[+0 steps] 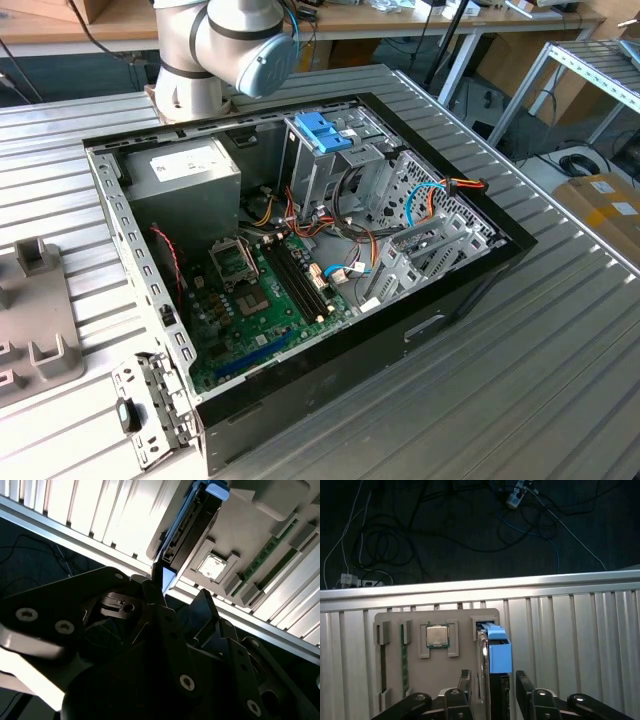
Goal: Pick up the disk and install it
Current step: 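Pick up the disk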
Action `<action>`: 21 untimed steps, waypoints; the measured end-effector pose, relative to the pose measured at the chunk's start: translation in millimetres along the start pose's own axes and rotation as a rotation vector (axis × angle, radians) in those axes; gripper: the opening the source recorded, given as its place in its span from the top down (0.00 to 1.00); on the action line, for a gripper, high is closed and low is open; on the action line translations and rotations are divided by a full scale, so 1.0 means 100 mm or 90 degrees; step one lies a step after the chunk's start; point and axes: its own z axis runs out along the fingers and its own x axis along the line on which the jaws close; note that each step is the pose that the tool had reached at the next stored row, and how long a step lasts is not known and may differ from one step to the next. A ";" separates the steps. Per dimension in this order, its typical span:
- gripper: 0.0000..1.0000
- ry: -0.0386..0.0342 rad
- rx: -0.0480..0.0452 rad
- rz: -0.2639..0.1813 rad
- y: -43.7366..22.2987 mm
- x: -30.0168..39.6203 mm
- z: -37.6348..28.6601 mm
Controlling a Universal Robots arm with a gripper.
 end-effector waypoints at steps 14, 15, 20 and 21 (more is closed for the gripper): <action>0.52 -0.0078 -0.0008 -0.003 0.059 -0.022 0.094; 0.52 -0.0081 -0.0007 -0.003 0.064 -0.022 0.106; 0.52 -0.0083 -0.0009 -0.005 0.076 -0.020 0.156; 0.52 -0.0082 -0.0010 -0.006 0.077 -0.020 0.172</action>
